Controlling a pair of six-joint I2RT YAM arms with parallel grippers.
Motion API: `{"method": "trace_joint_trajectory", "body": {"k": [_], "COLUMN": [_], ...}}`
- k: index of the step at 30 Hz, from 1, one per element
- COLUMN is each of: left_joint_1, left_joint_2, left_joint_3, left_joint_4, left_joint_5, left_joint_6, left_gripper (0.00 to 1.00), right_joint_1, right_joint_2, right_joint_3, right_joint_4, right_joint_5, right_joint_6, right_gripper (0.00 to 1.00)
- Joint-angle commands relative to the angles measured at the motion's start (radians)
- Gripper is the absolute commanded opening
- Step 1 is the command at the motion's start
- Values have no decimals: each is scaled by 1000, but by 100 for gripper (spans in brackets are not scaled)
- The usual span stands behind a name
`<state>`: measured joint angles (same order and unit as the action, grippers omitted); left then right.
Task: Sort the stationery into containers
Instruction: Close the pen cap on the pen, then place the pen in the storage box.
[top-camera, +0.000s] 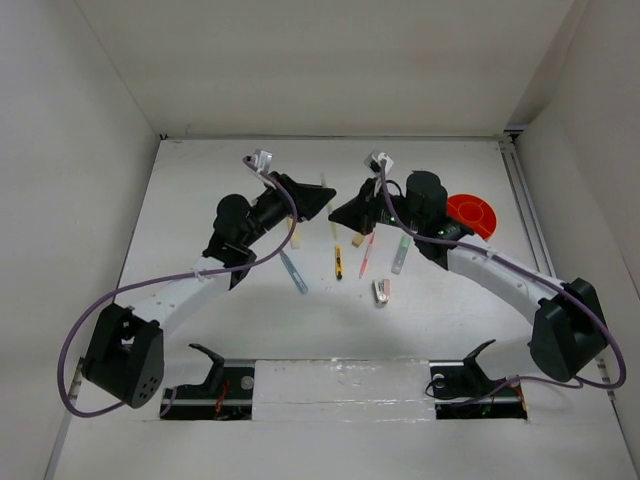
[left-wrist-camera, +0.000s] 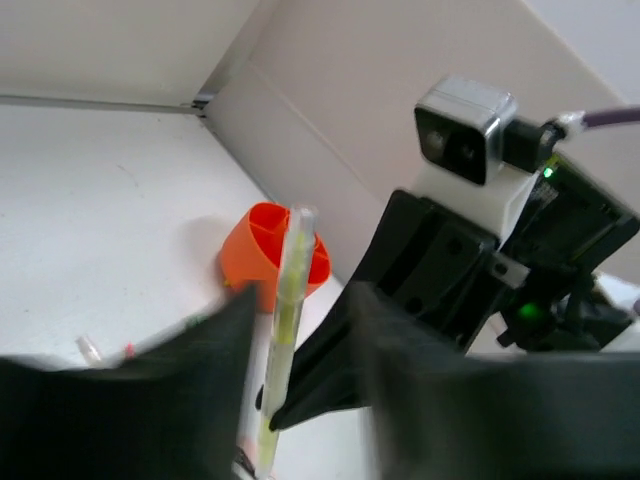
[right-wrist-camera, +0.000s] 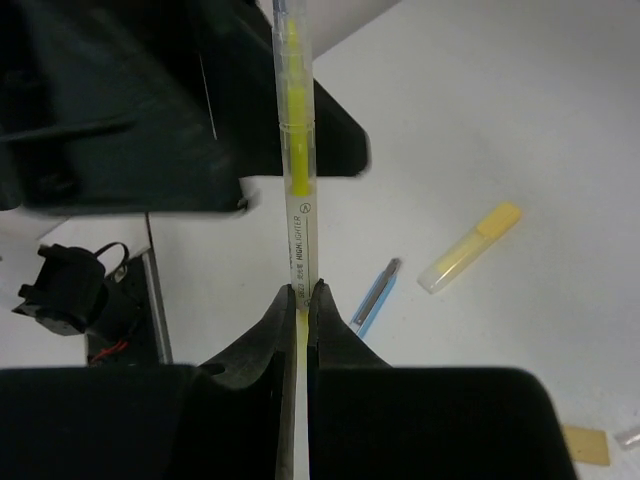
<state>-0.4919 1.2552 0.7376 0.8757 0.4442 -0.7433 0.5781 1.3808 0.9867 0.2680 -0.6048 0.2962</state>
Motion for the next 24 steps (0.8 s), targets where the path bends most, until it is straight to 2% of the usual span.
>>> {"method": "trace_joint_trajectory", "body": {"k": [1,5,8,12,13,14,17,21,24], "left_joint_1": [-27,-27,-27,-27,-27,-27,-27,-27,-27], "left_joint_2": [-65,-105,-115,-172,-198,-210,-253,-309,-353], "left_joint_3": [46,112,160,206,216,229,282,304,263], "left_joint_4": [-80,-116,-176,-351,-413,-549,-802,-975,-1004], "left_joint_5": [11,-28,-61,-204,-320,-379,-564,-642,-633], "left_joint_6": [-16,-16,-16,-5,-16,-25,-34,-21,18], "left_gripper": [52,83,100,100,100,100,100,100,100], "right_joint_1": [22,31,22,-50,-72,-114,-188,-308,-381], "right_joint_2": [-16,-2,32,32,17,5,-67,-196,-275], "right_joint_3": [24,15,1,-83,-106,-129,-204,-299,-367], "right_joint_4": [142,132,132,238,294,324,361,361,361], "right_joint_5": [34,63,77,88,88,111,154,282,313], "right_joint_6": [-88,-109,-109,-100,-100,-100,-167,-279,-302], "right_gripper": [0,0,0,0,0,0,0,0,0]}}
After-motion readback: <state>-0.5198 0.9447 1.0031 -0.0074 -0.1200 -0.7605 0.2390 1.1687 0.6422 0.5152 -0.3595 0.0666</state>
